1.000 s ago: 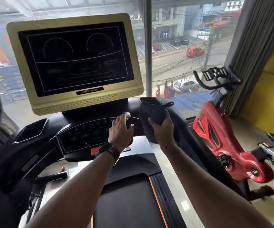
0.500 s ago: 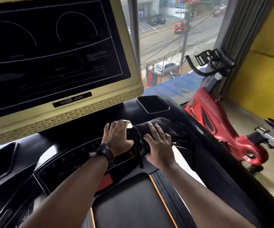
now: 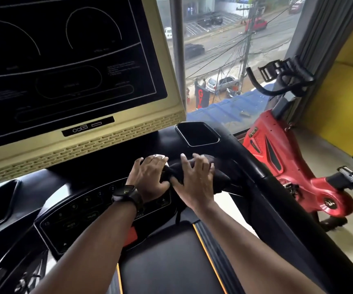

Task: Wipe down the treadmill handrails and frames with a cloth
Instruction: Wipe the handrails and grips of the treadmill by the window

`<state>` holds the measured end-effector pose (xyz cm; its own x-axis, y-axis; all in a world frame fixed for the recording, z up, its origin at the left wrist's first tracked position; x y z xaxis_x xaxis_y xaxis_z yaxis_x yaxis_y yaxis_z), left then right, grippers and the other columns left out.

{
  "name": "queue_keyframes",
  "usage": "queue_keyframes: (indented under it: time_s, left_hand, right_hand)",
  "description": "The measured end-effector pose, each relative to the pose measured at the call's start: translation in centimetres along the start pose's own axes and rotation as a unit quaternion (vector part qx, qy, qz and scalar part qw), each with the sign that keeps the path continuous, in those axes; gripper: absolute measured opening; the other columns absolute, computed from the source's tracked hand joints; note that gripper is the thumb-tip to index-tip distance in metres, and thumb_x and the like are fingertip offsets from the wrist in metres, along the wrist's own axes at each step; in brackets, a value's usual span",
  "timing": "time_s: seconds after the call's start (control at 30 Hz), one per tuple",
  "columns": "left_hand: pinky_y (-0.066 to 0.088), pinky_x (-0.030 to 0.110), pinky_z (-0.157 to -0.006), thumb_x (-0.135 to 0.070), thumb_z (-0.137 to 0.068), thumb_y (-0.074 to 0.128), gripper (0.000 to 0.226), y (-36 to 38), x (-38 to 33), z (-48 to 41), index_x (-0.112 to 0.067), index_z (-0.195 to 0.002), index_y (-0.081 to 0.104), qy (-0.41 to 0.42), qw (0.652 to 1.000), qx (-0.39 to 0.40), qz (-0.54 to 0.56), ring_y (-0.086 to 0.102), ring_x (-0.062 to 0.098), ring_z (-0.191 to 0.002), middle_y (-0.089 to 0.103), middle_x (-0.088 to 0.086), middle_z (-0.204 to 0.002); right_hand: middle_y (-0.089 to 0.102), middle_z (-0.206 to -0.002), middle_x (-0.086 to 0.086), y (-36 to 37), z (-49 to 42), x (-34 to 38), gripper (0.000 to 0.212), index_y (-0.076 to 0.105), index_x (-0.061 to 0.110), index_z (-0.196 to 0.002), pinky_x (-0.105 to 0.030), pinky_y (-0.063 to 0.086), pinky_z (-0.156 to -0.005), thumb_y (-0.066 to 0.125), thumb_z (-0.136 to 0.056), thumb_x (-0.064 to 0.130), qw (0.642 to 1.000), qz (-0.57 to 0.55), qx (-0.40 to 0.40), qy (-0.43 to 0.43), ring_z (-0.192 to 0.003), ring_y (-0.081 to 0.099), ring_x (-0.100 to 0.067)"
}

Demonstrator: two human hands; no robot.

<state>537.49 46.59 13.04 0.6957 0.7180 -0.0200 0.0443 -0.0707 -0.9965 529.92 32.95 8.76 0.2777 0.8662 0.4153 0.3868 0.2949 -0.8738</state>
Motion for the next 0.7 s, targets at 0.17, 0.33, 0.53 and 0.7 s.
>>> queue_keyframes:
  time_s: [0.17, 0.33, 0.53, 0.7]
  left_hand:
    - [0.025, 0.045, -0.118, -0.051, -0.072, 0.033, 0.083, 0.4, 0.4, 0.0, -0.02, -0.148, 0.041, 0.017, 1.0, 0.002, -0.012, 0.035, 0.015, -0.143, 0.044, -0.003, -0.153]
    - [0.03, 0.048, -0.116, -0.05, -0.07, 0.033, 0.08, 0.4, 0.2, 0.0, -0.018, -0.142, 0.049, 0.019, 1.0, -0.008, -0.023, 0.043, 0.018, -0.138, 0.052, 0.001, -0.147]
    - [0.026, 0.046, -0.118, -0.048, -0.073, 0.041, 0.079, 0.4, 0.0, 0.2, -0.019, -0.146, 0.045, 0.02, 0.999, -0.01, -0.042, 0.04, 0.017, -0.14, 0.048, 0.0, -0.15]
    - [0.029, 0.047, -0.116, -0.05, -0.071, 0.039, 0.079, 0.9, 0.1, 0.2, -0.019, -0.143, 0.048, 0.024, 0.998, -0.023, -0.052, 0.043, 0.017, -0.138, 0.051, 0.0, -0.147]
  right_hand:
    - [0.04, -0.159, -0.01, 1.1, 3.4, -2.4, 0.055, 0.066, 0.031, -0.13, -0.069, 0.017, -0.117, 0.045, -0.093, 0.065, 0.988, -0.021, -0.052, -0.142, -0.151, 0.026, -0.038]
    - [0.049, -0.153, -0.01, 1.2, 0.7, -2.0, 0.061, 0.055, 0.017, -0.142, -0.056, 0.035, -0.114, 0.049, -0.094, 0.053, 0.994, -0.056, -0.084, -0.052, -0.143, 0.042, -0.033]
    - [0.053, -0.147, -0.017, 2.1, 1.1, -2.1, 0.065, 0.06, 0.007, -0.136, -0.05, 0.04, -0.113, 0.058, -0.084, 0.046, 0.985, -0.026, -0.12, -0.122, -0.139, 0.046, -0.036]
    - [0.057, -0.144, -0.014, 0.9, -0.7, -2.2, 0.068, 0.06, 0.011, -0.135, -0.057, 0.044, -0.106, 0.057, -0.08, 0.05, 0.983, -0.011, -0.09, -0.157, -0.137, 0.049, -0.035]
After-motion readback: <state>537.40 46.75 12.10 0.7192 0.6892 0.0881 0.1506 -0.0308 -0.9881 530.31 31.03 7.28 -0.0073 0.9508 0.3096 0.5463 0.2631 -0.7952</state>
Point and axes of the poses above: each hand's wrist, its own z-axis away from the middle knuckle, its own y-axis out of the palm, x = y × z, the point moved 2 cm from there along -z, towards the middle knuckle
